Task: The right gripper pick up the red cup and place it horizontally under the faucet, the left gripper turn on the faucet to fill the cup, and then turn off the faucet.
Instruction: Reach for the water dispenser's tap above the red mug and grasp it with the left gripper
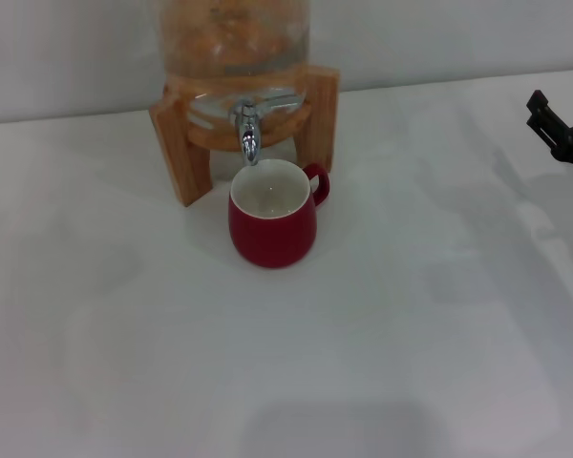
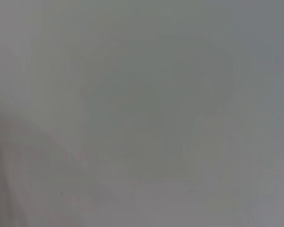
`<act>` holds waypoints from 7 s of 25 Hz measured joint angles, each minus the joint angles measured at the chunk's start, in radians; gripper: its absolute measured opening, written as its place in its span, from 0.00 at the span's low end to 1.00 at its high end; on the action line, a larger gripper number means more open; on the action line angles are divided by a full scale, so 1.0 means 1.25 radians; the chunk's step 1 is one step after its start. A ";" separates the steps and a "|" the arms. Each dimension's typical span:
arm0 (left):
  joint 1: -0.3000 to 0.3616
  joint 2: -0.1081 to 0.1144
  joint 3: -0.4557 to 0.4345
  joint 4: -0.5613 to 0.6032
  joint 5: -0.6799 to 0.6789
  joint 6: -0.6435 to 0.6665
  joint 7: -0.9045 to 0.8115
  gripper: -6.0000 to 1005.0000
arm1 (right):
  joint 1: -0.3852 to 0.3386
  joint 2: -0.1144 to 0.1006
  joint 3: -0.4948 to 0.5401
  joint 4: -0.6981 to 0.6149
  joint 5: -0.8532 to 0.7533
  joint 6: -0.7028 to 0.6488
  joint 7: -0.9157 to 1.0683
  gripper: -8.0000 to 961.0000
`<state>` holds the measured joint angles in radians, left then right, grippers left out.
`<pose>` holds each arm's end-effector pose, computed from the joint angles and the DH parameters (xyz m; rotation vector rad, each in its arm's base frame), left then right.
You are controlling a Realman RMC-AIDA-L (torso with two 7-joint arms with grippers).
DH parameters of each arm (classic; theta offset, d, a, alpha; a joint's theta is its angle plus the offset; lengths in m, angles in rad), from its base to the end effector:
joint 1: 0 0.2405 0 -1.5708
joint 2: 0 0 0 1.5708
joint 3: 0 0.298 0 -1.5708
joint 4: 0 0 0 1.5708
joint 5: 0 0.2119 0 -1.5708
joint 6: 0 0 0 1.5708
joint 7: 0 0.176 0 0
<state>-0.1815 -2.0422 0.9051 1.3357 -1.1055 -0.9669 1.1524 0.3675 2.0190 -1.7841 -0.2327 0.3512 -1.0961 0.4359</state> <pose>-0.3589 0.3775 0.1113 -1.9144 -0.8295 -0.2857 0.3867 0.3815 0.0101 -1.4894 0.7073 0.8277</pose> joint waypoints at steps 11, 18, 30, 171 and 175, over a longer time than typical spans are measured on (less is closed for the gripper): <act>-0.069 0.006 -0.009 0.026 0.019 -0.169 0.163 0.84 | -0.001 0.004 -0.017 -0.023 0.001 0.027 0.002 0.87; -0.133 0.013 -0.040 -0.056 -0.060 -0.215 0.295 0.84 | -0.007 0.008 -0.039 -0.039 0.004 0.039 0.002 0.87; -0.218 0.015 -0.041 -0.107 -0.123 -0.290 0.339 0.84 | -0.008 0.007 -0.063 -0.043 0.004 0.039 0.017 0.87; -0.633 -0.028 0.206 -0.410 0.060 -0.160 0.432 0.84 | -0.012 0.007 -0.140 -0.043 0.001 -0.001 0.014 0.87; -0.634 -0.029 0.206 -0.412 0.059 -0.154 0.441 0.84 | -0.012 0.007 -0.140 -0.043 0.001 0.000 0.014 0.87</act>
<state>-0.9741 -2.0785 1.1632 0.8204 -1.0315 -1.1598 1.7040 0.3528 2.0279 -1.9588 -0.2868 0.3528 -1.0958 0.4539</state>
